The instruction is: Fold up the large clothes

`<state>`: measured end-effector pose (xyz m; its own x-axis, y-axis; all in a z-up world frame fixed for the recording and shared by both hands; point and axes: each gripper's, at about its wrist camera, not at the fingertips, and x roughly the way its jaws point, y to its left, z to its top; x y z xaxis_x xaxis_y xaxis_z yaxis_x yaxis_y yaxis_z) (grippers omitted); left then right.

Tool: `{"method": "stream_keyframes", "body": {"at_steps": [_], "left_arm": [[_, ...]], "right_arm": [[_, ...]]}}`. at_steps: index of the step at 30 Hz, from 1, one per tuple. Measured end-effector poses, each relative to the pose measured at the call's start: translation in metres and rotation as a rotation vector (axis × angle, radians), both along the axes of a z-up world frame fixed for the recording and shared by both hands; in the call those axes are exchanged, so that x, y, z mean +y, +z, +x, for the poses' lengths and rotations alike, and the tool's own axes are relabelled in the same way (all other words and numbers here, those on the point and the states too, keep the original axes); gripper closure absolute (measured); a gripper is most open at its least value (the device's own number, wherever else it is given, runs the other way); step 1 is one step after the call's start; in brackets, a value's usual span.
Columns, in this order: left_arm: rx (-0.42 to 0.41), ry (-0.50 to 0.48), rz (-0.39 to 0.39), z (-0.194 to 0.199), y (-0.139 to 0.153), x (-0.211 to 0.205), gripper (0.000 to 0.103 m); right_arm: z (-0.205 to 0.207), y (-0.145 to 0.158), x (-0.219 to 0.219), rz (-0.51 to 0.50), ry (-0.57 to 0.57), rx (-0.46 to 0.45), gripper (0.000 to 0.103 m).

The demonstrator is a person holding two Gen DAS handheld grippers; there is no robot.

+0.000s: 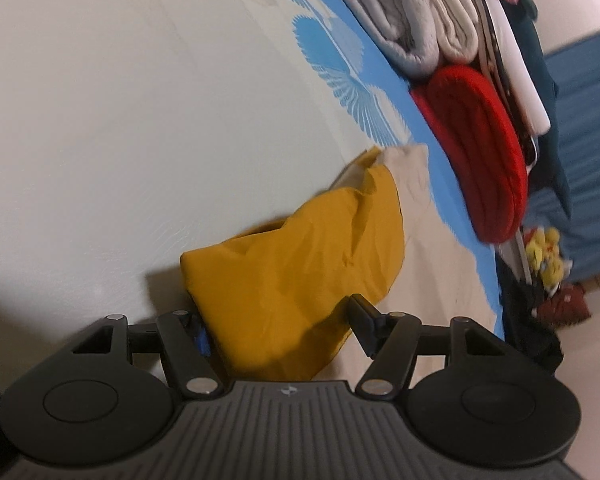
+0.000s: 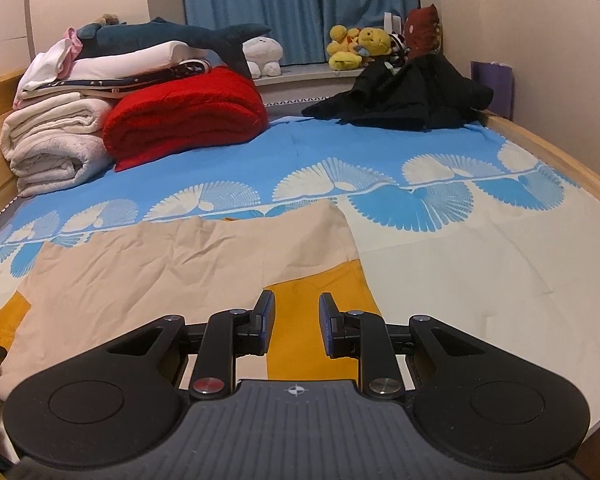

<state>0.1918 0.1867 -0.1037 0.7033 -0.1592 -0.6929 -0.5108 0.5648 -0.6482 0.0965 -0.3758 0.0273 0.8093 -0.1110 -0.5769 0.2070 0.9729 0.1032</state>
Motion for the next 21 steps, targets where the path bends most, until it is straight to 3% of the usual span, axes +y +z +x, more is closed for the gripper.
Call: {"method": "stream_keyframes", "body": {"at_steps": [3, 5, 8, 15, 19, 21], "left_arm": [[0.015, 0.008, 0.011, 0.004, 0.001, -0.001, 0.048], [0.013, 0.001, 0.013, 0.002, 0.004, 0.0, 0.071], [-0.016, -0.031, 0.037, 0.002, 0.016, -0.002, 0.085], [-0.09, -0.111, 0.084, -0.008, 0.055, -0.001, 0.092], [-0.109, -0.192, 0.207, -0.01, 0.092, -0.007, 0.093], [-0.096, -0.213, 0.189, -0.011, 0.111, -0.002, 0.094]], "right_arm": [[0.002, -0.001, 0.002, 0.0, -0.001, 0.009, 0.078], [0.003, -0.002, 0.005, 0.002, -0.004, 0.014, 0.078], [0.006, -0.002, 0.01, 0.008, -0.003, 0.019, 0.078], [0.019, -0.007, 0.04, -0.016, 0.039, 0.039, 0.078], [0.026, -0.007, 0.058, -0.016, 0.069, 0.046, 0.078], [0.028, -0.005, 0.065, -0.002, 0.083, 0.04, 0.078]]}}
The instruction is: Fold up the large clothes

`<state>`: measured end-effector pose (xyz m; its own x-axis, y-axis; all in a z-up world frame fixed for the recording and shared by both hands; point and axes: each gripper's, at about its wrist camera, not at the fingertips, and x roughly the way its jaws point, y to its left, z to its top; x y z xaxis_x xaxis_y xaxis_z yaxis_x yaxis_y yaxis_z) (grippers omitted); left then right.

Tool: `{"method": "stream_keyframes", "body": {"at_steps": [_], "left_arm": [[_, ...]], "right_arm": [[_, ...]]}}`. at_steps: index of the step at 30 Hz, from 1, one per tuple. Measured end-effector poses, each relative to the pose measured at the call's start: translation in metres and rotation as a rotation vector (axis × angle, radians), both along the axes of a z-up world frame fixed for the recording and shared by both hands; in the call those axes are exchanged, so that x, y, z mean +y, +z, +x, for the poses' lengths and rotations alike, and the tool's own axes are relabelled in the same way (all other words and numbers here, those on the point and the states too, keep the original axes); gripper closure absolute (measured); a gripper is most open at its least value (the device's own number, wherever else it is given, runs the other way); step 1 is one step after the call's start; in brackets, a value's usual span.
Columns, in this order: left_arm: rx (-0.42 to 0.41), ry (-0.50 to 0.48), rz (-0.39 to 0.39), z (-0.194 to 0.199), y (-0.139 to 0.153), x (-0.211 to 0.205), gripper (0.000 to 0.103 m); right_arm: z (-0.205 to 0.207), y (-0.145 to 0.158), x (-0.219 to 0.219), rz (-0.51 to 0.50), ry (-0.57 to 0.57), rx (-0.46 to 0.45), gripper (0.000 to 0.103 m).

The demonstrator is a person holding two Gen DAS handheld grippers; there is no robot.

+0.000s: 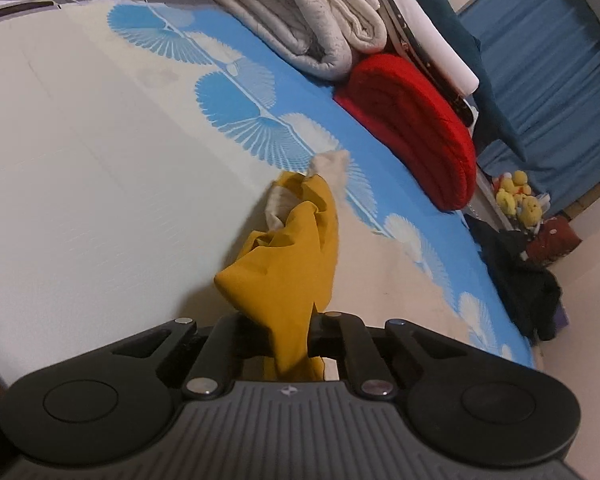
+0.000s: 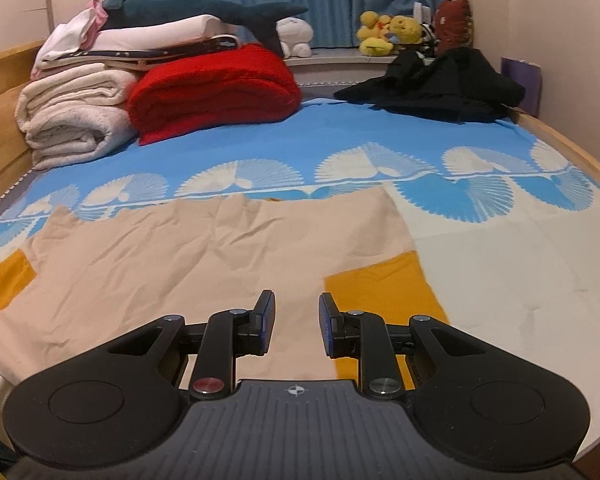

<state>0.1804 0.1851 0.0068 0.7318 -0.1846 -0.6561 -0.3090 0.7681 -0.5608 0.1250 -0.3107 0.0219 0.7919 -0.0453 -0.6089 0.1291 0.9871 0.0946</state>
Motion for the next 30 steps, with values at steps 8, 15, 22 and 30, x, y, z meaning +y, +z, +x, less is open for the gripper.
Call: {"method": "stream_keyframes", "body": {"at_steps": [8, 15, 22, 30], "left_arm": [[-0.041, -0.213, 0.214, -0.005, 0.027, 0.014, 0.093], [-0.004, -0.115, 0.091, -0.008, 0.008, 0.02, 0.094], [-0.08, -0.224, 0.201, -0.007, 0.022, -0.011, 0.094], [-0.05, -0.182, 0.219, -0.006, 0.021, -0.014, 0.094]], "right_arm": [[0.017, -0.002, 0.062, 0.119, 0.259, -0.01, 0.078], [0.049, -0.041, 0.13, 0.155, 0.455, 0.201, 0.078], [0.088, -0.095, 0.16, 0.044, 0.41, 0.411, 0.078], [0.077, -0.068, 0.148, 0.08, 0.379, 0.299, 0.079]]}}
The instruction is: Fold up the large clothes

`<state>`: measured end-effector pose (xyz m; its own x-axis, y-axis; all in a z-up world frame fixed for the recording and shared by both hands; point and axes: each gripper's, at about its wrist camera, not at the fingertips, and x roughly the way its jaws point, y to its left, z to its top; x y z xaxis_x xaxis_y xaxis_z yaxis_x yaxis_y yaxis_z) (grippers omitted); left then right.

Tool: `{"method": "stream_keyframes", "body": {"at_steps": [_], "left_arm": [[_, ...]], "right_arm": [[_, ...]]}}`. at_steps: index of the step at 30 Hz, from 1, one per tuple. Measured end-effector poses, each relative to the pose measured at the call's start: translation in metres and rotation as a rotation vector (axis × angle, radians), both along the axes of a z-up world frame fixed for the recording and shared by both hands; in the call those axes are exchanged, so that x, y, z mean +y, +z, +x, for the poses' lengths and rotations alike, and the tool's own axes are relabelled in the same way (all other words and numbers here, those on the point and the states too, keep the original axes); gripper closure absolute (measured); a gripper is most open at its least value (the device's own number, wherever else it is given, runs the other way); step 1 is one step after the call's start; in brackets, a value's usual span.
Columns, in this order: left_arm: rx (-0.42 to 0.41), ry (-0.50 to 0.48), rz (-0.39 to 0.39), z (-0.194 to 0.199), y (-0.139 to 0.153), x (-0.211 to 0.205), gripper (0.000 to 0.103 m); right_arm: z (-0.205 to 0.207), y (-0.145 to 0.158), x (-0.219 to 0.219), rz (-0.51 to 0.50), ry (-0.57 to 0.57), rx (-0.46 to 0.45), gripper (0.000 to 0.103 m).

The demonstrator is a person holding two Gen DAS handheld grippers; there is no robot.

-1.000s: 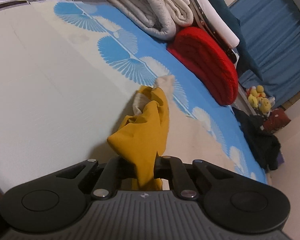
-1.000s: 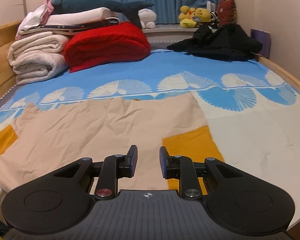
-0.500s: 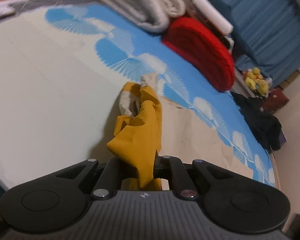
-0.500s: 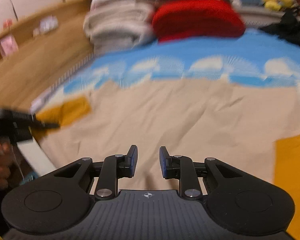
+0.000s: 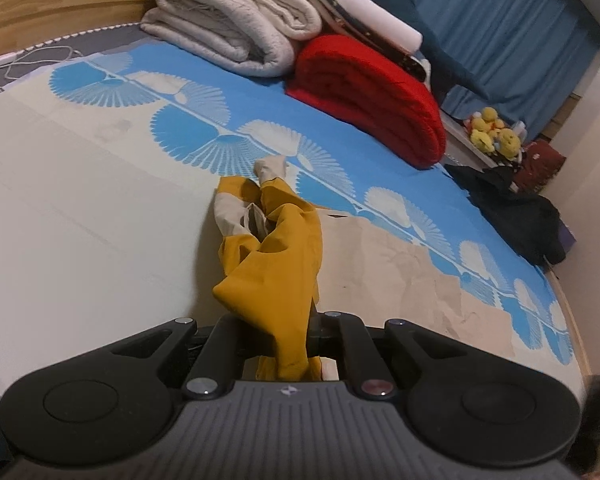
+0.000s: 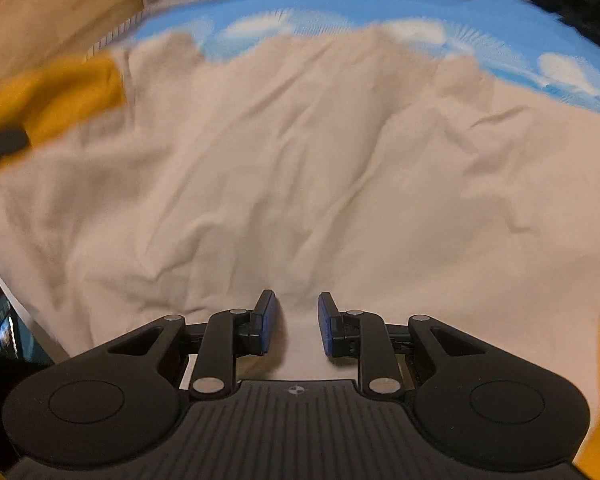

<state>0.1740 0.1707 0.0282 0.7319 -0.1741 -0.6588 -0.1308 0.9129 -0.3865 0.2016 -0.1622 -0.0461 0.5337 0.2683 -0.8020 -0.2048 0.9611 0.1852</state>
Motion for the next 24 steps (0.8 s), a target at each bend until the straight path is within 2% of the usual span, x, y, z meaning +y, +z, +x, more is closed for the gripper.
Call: {"method": "stream_keyframes", "body": {"at_steps": [4, 9, 12, 17, 21, 24], "left_arm": [[-0.013, 0.001, 0.06, -0.002, 0.006, -0.011, 0.093], [-0.098, -0.101, 0.197, -0.011, 0.038, -0.065, 0.094], [-0.187, -0.215, 0.258, -0.025, 0.065, -0.127, 0.094], [-0.275, -0.428, 0.317, -0.044, 0.084, -0.259, 0.094], [-0.306, -0.623, 0.378, -0.066, 0.066, -0.373, 0.094], [-0.283, -0.771, 0.477, -0.084, 0.024, -0.447, 0.094]], "right_arm": [[-0.023, 0.049, -0.059, 0.086, -0.08, -0.192, 0.079], [-0.054, 0.082, -0.176, 0.172, -0.311, -0.369, 0.079], [-0.078, 0.089, -0.249, 0.164, -0.445, -0.424, 0.078], [-0.122, 0.085, -0.316, 0.047, -0.53, -0.492, 0.078], [-0.148, 0.078, -0.344, 0.039, -0.523, -0.5, 0.078], [-0.153, 0.074, -0.351, 0.032, -0.489, -0.499, 0.078]]}}
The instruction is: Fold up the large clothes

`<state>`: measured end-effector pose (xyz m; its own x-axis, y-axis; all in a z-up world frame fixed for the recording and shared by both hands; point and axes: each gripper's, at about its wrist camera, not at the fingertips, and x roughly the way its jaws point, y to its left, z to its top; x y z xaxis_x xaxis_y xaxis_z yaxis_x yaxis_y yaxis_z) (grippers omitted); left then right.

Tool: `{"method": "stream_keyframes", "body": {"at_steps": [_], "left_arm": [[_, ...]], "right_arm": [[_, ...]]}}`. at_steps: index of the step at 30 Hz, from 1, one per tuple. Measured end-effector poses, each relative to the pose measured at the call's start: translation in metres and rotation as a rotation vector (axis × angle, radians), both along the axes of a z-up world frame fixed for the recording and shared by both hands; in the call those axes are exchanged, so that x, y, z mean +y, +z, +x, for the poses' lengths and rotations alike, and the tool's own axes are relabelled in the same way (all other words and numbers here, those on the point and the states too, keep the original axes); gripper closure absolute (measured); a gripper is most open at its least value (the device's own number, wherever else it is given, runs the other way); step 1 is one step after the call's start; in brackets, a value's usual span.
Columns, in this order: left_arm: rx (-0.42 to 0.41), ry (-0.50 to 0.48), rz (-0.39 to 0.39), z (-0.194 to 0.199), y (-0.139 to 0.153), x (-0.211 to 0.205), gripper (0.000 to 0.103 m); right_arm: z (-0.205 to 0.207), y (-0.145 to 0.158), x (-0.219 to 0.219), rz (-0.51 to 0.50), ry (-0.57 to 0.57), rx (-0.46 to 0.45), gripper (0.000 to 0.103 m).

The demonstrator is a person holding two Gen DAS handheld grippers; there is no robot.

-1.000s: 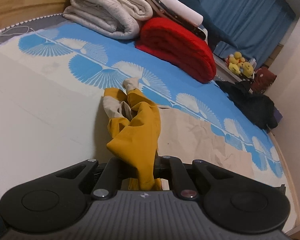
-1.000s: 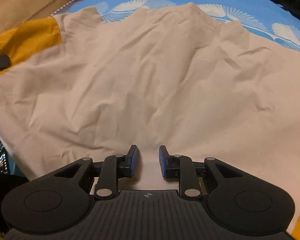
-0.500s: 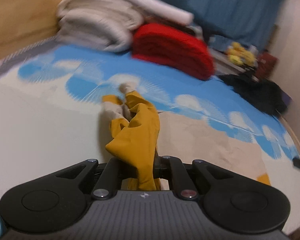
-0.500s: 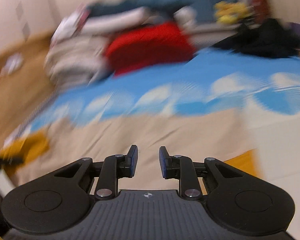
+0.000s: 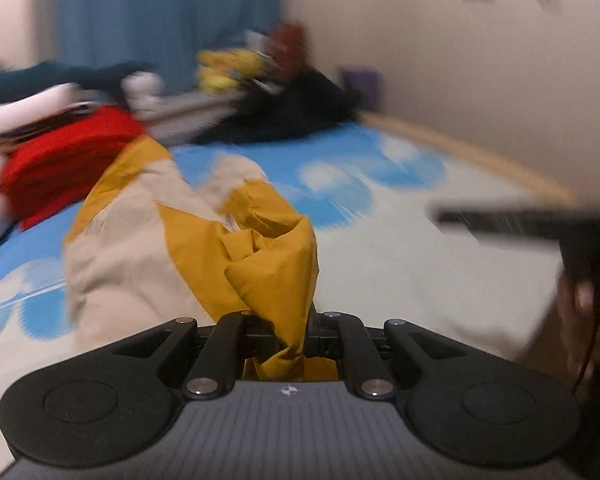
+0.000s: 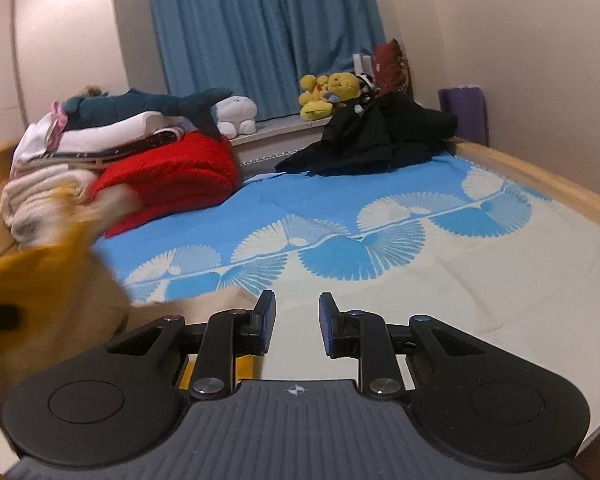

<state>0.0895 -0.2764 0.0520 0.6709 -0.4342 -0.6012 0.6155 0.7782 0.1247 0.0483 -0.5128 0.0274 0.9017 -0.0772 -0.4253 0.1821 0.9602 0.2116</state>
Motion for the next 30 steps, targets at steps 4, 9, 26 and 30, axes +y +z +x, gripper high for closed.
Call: {"method": "stream_keyframes", "body": {"at_steps": [4, 9, 26, 30], "left_arm": [[0.232, -0.104, 0.15, 0.009, -0.08, -0.045, 0.07], [0.322, -0.147, -0.082, 0.02, -0.048, 0.011, 0.046], [0.36, 0.356, -0.285, 0.12, -0.049, 0.234, 0.029], [0.395, 0.344, -0.274, 0.128, -0.058, 0.227, 0.028]], "right_arm": [[0.009, -0.005, -0.005, 0.085, 0.054, 0.027, 0.077], [0.025, -0.01, 0.003, 0.181, 0.121, 0.077, 0.062], [0.064, -0.057, 0.081, 0.161, 0.208, 0.453, 0.071], [0.06, -0.044, 0.079, 0.168, 0.204, 0.385, 0.096]]}}
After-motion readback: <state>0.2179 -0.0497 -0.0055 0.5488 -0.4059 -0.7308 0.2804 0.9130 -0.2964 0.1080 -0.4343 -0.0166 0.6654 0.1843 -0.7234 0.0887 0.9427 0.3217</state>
